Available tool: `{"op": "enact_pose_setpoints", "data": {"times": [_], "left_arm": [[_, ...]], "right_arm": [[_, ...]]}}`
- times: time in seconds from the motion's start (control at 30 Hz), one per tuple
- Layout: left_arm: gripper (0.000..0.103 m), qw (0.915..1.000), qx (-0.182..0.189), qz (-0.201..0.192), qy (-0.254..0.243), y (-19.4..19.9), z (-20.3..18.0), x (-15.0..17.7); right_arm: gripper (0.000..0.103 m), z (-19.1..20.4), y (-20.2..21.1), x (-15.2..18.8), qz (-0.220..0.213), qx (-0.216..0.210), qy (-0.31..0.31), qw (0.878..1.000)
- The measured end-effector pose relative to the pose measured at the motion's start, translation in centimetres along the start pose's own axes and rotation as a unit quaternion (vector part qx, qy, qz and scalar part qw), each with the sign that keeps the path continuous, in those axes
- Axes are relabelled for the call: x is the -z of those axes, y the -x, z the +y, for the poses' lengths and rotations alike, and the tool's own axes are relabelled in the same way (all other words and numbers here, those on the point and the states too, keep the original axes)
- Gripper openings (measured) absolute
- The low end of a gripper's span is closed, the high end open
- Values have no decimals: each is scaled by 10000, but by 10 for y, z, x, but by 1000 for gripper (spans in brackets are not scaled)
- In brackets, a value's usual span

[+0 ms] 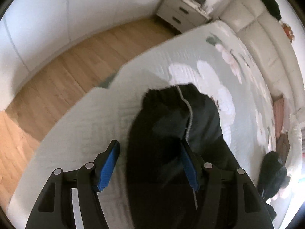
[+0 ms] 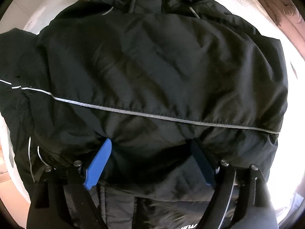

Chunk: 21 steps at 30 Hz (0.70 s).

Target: Fold large clothes

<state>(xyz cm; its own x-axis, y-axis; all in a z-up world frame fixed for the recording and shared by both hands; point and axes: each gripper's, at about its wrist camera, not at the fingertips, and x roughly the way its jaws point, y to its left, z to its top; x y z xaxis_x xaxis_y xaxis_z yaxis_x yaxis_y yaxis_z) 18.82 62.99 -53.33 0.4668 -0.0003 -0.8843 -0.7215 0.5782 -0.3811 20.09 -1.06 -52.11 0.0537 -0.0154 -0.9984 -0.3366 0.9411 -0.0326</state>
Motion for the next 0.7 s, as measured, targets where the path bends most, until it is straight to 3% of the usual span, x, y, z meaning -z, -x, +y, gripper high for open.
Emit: {"op": "enact_pose_setpoints", "data": {"times": [0.07,0.1,0.17,0.3,0.33,0.4,0.5,0.63,0.7], "left_arm": [[62,9993,-202,-28,-306,-3,-8,-2],[43,9985,-240,-25,-499,-3,-14,-1],[17,9971,-238,-36,-724,4,-24,3],[15,9883,-853,-672,-1075,58,-36,20],[15,9869,-948,-820,-1018,72,-34,23],[15,9793,-1483,-1219,-641,117,-14,36],[14,9678,-2089,-1388,-230,152,17,53],[14,9748,-1744,-1182,-738,170,32,94],[14,9754,-1543,-1198,-1025,179,18,113]], "right_arm": [[87,0,0,-1,-12,9,-13,10000],[87,1,-1,0,-12,15,-27,10000],[88,2,-1,0,-8,24,-35,10000],[86,2,6,2,-35,126,-61,9999],[86,5,15,1,-150,147,-67,9998],[86,12,35,-2,-471,44,-19,9989],[86,33,60,-14,-964,-203,58,9951],[84,65,38,-24,-858,-394,191,9953],[88,76,6,-24,-416,-311,362,9980]]}}
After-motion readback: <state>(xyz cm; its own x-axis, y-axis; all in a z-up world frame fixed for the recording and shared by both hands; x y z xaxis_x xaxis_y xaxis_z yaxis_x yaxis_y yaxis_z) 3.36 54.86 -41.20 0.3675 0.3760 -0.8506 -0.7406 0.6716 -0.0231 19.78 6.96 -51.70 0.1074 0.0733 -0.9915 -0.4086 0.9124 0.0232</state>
